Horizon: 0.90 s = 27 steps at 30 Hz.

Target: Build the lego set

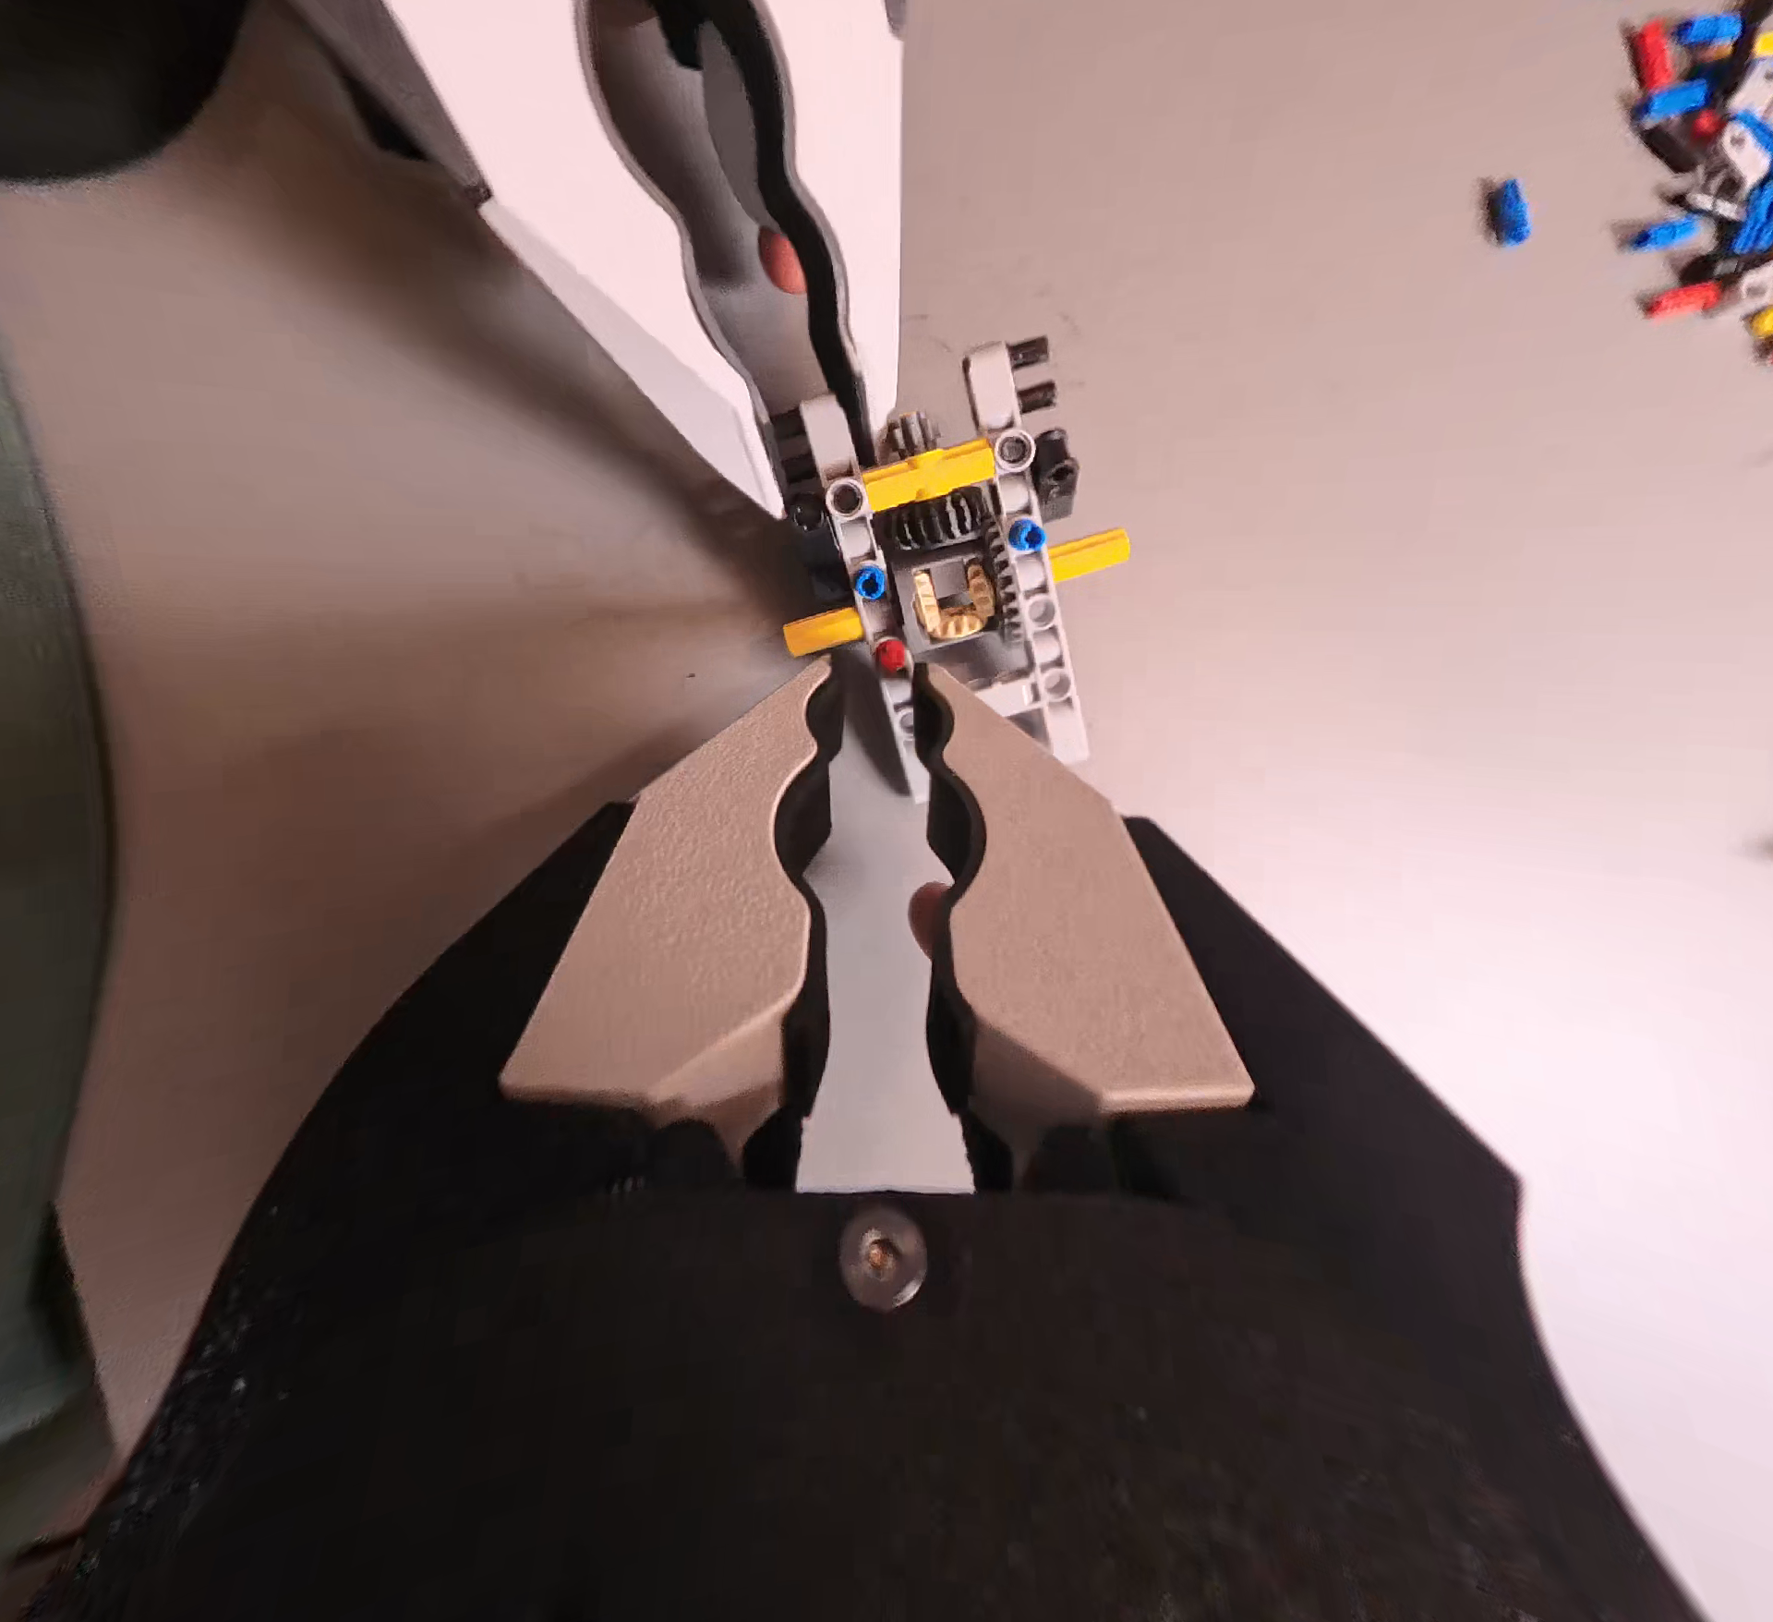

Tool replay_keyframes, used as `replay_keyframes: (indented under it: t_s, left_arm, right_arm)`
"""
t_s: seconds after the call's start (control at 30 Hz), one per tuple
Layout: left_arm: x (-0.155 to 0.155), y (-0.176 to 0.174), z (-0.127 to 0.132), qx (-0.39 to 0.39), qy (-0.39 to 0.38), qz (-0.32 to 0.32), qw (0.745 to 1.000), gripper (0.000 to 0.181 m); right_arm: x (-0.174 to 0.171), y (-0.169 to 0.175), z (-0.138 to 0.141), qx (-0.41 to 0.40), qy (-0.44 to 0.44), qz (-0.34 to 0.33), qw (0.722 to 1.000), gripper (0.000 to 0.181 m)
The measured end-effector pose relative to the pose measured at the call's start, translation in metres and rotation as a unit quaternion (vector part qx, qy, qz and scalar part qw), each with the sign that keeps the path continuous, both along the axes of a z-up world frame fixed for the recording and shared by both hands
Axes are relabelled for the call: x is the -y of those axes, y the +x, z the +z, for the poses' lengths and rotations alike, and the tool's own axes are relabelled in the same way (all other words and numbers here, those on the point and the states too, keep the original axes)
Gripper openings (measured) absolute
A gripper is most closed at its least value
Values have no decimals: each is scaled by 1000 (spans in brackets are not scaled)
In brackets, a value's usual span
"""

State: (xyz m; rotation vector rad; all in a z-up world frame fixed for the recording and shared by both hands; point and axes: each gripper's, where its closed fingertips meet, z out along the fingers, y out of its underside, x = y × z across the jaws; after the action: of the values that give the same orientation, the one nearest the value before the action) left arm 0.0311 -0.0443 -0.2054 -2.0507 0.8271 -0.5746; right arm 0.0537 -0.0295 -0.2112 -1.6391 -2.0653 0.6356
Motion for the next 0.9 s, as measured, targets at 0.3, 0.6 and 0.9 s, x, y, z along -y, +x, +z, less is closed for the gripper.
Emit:
replay_keyframes:
  t_s: [0.3, 0.6, 0.9]
  left_arm:
    - [4, 5, 6, -41, 55, 17, 997, 15]
    - [9, 6, 9, -40, 67, 8, 997, 15]
    - [13, 8, 8, -9, 38, -11, 999, 15]
  right_arm:
    - [0, -1, 2, -17, -66, -119, 991, 3]
    - [3, -1, 3, -23, 22, -63, 998, 2]
    - [10, 2, 2, -11, 203, 143, 969, 1]
